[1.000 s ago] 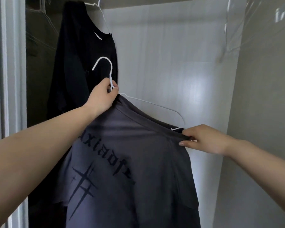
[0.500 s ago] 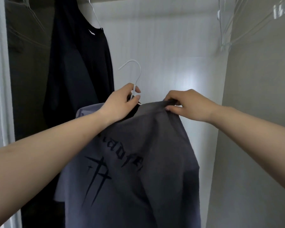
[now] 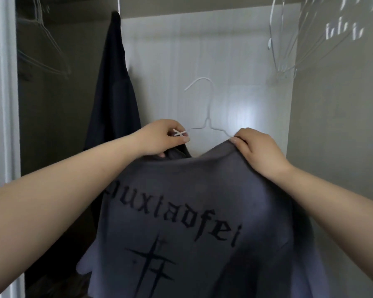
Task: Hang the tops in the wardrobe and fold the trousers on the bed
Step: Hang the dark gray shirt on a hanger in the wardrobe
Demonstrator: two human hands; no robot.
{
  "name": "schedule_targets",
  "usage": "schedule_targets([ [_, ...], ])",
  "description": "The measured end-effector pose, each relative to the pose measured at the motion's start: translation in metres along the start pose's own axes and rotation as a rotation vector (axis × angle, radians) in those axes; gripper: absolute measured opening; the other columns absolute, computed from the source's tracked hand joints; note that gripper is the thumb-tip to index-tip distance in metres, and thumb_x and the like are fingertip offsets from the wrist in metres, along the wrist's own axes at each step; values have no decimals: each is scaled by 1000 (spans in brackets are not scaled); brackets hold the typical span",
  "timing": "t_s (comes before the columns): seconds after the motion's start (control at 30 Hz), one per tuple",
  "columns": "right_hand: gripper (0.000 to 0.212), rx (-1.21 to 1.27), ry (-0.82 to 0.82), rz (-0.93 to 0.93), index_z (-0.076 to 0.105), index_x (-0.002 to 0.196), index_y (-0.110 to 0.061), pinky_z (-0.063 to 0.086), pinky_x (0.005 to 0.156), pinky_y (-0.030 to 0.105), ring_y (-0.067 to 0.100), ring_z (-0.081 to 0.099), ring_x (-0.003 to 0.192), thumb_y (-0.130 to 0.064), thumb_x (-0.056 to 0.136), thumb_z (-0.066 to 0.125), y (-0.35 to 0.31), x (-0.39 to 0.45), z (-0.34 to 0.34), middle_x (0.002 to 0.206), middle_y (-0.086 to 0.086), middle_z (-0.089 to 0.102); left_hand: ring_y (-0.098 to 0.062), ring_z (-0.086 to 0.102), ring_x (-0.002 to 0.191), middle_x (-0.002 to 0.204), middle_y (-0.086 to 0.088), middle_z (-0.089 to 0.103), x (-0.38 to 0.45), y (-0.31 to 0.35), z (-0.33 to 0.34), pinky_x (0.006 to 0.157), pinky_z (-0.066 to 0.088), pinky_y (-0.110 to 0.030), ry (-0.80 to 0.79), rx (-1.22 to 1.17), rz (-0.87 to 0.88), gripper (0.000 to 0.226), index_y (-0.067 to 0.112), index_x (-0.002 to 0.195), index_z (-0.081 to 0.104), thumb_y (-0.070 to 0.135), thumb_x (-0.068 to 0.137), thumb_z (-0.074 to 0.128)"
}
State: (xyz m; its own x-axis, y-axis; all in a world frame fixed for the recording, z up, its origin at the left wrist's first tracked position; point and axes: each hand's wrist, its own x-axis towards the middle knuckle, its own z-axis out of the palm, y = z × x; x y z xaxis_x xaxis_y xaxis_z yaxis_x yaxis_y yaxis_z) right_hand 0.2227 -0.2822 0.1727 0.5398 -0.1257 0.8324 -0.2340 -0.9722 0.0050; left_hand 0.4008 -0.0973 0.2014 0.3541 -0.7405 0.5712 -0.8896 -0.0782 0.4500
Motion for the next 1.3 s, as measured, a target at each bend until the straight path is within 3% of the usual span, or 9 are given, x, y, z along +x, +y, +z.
schedule_targets([
  [0.2,23,-69,131,19,61,96,-13,42,73,35,24,56,89,-28,98,43,33,-9,-15,94,1,56,-5,62,89,117,7,68,-5,-5,-32,50,44,-14,-429,-207,-184,55,29,118,61,47,66,72],
  [0.3,23,-99,150,29,61,100,-13,44,75,36,25,56,93,-27,98,43,41,-9,-24,98,4,56,-11,55,87,117,0,69,-2,-9,-36,47,39,-11,-558,-197,-150,40,22,121,63,23,82,69],
  [0.47,24,-188,62,-27,61,102,-13,48,73,39,31,58,87,-28,98,43,48,-11,-32,98,5,55,-2,58,61,79,8,74,4,-11,-25,50,39,-14,-385,108,-47,5,21,86,73,23,81,75],
  [0.57,20,-232,44,-56,62,100,-11,48,67,36,35,59,80,-25,97,48,52,-16,-36,97,7,56,-1,61,60,65,11,70,7,-17,-19,62,44,-15,-259,111,33,11,23,72,70,26,75,80],
  [0.73,25,-302,-46,-102,63,100,-13,46,63,33,33,59,75,-30,97,45,54,-20,-35,97,5,55,2,54,55,58,14,62,18,-23,-15,61,40,-16,-68,-13,48,13,27,68,71,30,70,83],
  [0.9,23,-196,37,31,60,103,-12,46,72,38,31,57,84,-28,99,43,53,-15,-27,98,6,54,-10,66,89,94,5,72,20,-20,-2,84,51,-25,-209,-333,67,41,31,86,74,41,49,89],
  [1.0,22,-135,89,53,60,103,-12,42,74,34,27,55,88,-26,99,43,54,-14,-27,96,5,55,-8,57,114,121,6,61,23,-22,6,102,43,-29,-163,-169,48,56,37,110,62,41,60,86],
  [1.17,16,-8,97,32,64,100,-15,33,74,21,15,52,84,-25,95,52,49,-8,-29,90,-5,54,-2,62,79,83,11,69,22,-25,14,76,46,-25,-9,72,182,5,31,91,71,31,88,66],
  [1.3,15,3,-7,56,65,95,-21,31,71,20,11,52,79,-32,92,56,58,-6,-37,85,-8,59,-9,63,81,82,9,70,19,-29,8,74,47,-25,189,57,198,9,31,81,70,31,89,65],
])
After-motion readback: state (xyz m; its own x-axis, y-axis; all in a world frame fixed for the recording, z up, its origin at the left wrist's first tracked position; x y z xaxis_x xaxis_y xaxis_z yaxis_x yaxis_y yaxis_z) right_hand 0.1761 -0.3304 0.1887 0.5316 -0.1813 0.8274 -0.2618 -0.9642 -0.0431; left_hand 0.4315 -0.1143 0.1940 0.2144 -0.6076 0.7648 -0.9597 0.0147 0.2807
